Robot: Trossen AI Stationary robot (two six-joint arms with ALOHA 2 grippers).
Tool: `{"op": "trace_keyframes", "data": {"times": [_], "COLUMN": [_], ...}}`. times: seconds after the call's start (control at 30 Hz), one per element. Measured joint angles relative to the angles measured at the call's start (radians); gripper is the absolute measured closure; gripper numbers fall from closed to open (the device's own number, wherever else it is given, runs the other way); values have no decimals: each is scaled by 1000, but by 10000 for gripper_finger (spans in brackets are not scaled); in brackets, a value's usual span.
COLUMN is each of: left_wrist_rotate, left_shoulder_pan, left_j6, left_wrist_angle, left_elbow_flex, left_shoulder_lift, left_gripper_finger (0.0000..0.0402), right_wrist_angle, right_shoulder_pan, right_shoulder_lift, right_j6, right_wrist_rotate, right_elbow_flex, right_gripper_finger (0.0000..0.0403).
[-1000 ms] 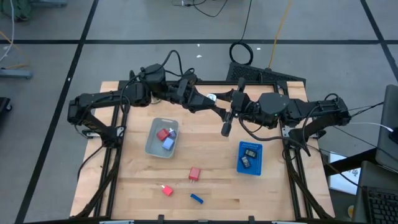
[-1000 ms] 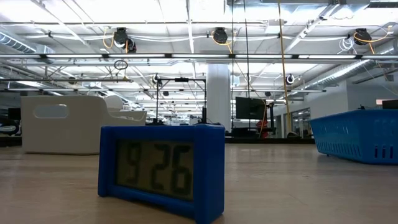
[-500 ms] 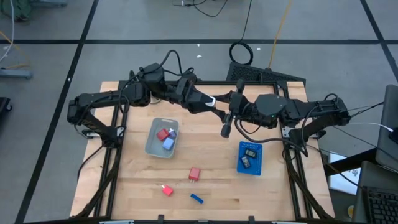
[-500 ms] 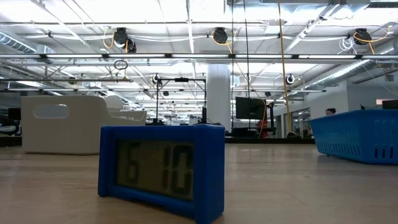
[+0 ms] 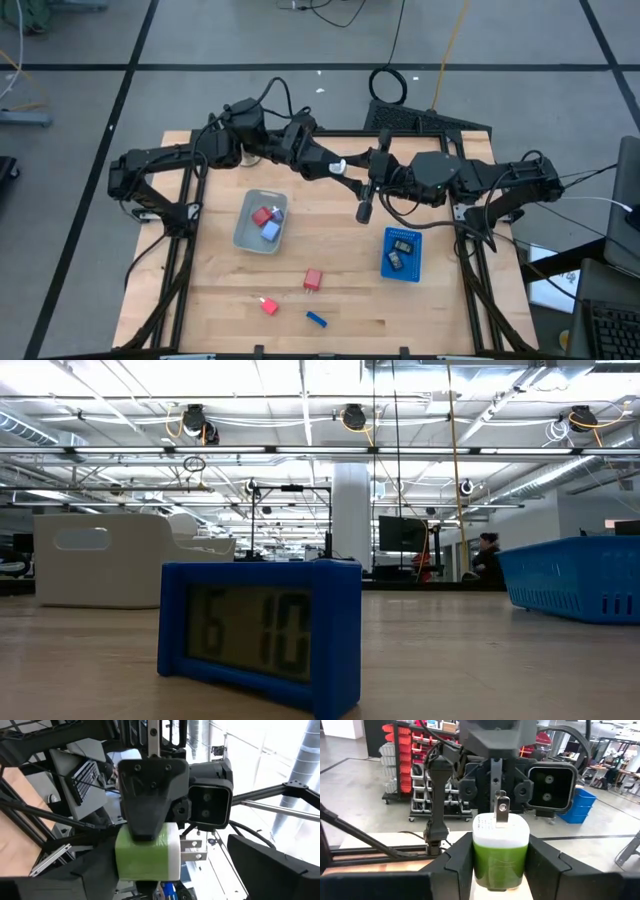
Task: Pick & Place Office items
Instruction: Put the green charger adapter into the gray bin
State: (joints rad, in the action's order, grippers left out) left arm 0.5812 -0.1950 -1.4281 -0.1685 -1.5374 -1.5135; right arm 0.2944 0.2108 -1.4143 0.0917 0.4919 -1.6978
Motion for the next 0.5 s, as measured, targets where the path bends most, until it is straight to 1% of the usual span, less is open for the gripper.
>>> {"op": "trace_keyframes", "data": {"times": [0.5], "left_wrist_rotate": [13], "left_shoulder_pan": [1], "left_j6": [-7], "left_wrist_angle": [51], "left_elbow_flex": [-2], "left_shoulder_lift": [1], "left_gripper_finger": [52], "right_wrist_angle": [1], "right_shoulder_pan": [1], "right_shoulder_lift": [0], "right_j6": [3], "right_wrist_rotate": [-5], "right_elbow_flex": [1], "right_gripper_finger": [276]}}
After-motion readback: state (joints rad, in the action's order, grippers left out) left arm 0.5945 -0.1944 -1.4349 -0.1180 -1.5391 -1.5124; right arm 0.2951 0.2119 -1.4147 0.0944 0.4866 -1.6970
